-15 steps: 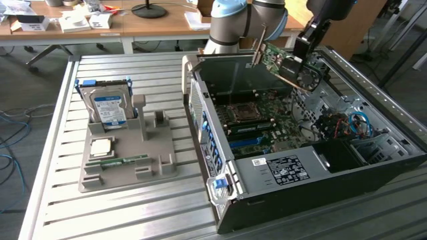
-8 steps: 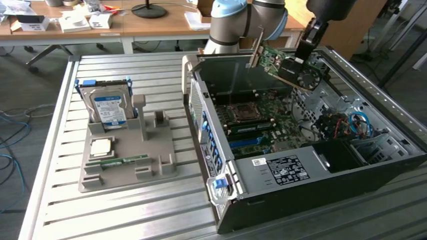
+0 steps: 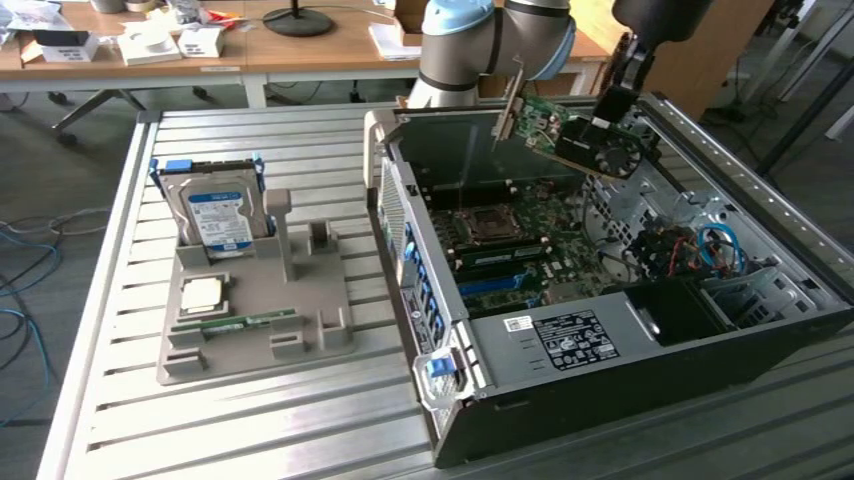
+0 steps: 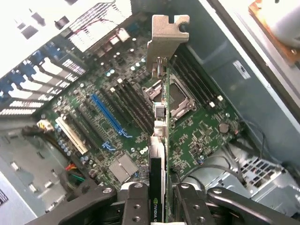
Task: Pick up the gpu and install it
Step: 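Insert the gpu into the slot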
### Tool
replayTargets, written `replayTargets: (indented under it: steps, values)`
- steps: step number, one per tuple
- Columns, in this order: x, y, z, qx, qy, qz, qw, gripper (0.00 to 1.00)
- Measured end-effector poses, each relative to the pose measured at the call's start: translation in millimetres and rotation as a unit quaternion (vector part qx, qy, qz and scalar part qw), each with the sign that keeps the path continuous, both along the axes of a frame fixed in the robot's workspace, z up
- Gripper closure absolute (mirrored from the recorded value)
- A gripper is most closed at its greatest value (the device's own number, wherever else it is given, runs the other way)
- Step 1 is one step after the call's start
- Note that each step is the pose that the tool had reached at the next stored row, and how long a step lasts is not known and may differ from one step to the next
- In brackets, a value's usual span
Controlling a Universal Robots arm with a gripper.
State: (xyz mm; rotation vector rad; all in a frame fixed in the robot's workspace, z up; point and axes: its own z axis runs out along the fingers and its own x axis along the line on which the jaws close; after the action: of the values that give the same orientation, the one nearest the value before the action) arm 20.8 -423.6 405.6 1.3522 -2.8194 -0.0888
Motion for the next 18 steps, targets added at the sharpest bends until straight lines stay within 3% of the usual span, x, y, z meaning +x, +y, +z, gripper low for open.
replayTargets:
  steps: [4, 9, 14, 18]
  values:
    - [0.0, 0.0, -0.2, 0.0000, 0.0000, 0.033, 0.9994, 0.74]
    - [0.0, 0.0, -0.5, 0.0000, 0.0000, 0.074, 0.9973, 0.74]
    - [0.0, 0.0, -0.7, 0.0000, 0.0000, 0.114, 0.9935, 0.74]
    - [0.0, 0.0, -0.9, 0.0000, 0.0000, 0.146, 0.9892, 0.74]
